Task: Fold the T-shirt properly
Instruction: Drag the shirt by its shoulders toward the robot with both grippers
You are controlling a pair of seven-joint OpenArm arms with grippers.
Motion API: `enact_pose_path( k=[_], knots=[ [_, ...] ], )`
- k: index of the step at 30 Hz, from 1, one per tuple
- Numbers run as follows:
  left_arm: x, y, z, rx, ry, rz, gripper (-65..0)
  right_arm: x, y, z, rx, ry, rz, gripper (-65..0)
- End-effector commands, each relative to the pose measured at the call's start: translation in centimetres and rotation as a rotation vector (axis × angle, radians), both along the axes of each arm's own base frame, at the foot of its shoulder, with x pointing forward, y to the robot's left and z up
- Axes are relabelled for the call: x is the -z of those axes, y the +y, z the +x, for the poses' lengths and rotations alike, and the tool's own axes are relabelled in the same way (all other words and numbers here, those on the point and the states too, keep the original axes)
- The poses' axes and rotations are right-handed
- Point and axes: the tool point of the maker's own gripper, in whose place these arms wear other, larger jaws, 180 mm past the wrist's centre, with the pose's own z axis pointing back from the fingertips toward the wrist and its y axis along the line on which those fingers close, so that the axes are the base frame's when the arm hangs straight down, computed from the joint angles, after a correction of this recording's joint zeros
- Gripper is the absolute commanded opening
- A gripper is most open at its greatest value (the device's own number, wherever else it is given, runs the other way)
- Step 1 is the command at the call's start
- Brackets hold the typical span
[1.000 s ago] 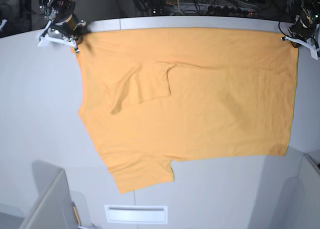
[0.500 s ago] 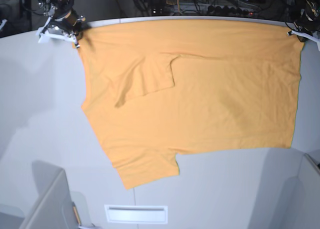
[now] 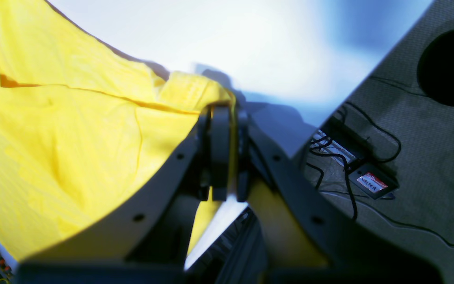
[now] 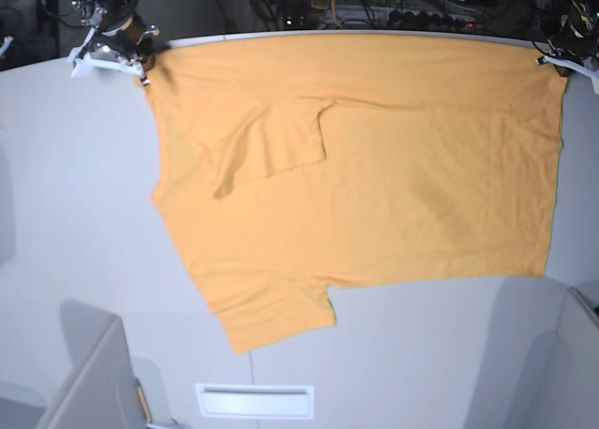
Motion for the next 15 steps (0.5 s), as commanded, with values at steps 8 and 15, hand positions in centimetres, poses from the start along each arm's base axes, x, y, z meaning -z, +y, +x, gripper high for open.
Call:
enact_pose_path(
  k=[8,15],
  knots=[
    [-1.2,1.3,0.1,-0.005,-0.014,0.047,-61.2,-0.2,-0.9,-0.7,0.004,0.015,-0.031,-65.0],
    [-1.4,1.3,0.2,-0.004,-0.021,0.047,-21.4,-1.9,-0.6,-0.5,-0.01,-0.025,-0.042,-29.7]
  ],
)
